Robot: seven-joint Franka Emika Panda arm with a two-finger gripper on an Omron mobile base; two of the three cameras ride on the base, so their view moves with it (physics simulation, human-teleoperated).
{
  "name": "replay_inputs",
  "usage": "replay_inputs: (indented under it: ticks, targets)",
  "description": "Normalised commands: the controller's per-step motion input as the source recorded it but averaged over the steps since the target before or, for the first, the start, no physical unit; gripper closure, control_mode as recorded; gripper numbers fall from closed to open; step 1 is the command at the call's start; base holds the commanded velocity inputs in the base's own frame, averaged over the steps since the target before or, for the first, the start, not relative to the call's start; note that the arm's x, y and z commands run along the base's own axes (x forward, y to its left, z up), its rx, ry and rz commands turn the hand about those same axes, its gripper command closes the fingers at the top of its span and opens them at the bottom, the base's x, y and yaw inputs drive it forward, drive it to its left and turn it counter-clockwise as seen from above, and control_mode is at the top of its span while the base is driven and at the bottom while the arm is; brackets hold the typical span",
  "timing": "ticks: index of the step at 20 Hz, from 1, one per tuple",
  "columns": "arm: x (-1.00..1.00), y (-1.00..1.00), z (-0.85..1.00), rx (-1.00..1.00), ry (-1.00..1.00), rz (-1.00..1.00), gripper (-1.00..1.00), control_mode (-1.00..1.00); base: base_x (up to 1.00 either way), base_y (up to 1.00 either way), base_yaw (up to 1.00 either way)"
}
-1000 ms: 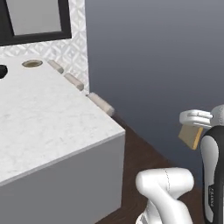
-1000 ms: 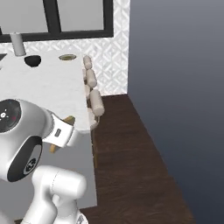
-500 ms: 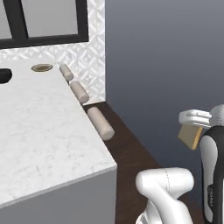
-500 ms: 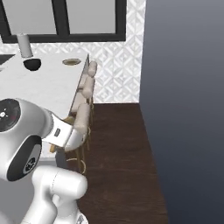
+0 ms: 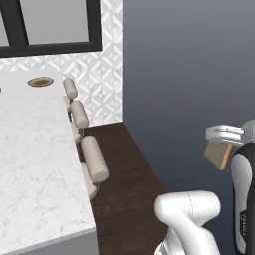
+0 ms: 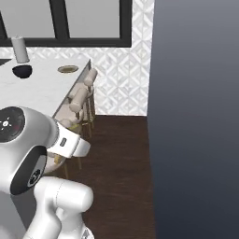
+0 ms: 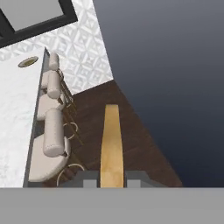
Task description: Start the toaster. Once the lever pops up, take the bread to the plate on the dining counter.
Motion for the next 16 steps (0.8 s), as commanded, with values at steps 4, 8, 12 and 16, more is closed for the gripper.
replay_inputs:
  ticks: [4,8,12,16]
  targets:
    - [0.0,0.0,0.0,0.0,0.0,0.0,1.0,1.0,1.0,-0.13,0.16]
    - [0.0,0.0,0.0,0.0,0.0,0.0,1.0,1.0,1.0,-0.44,0.22]
    - [0.0,0.0,0.0,0.0,0.0,0.0,1.0,1.0,1.0,-0.38,0.22]
    - [0.0,0.0,0.0,0.0,0.0,0.0,1.0,1.0,1.0,-0.38,0.23]
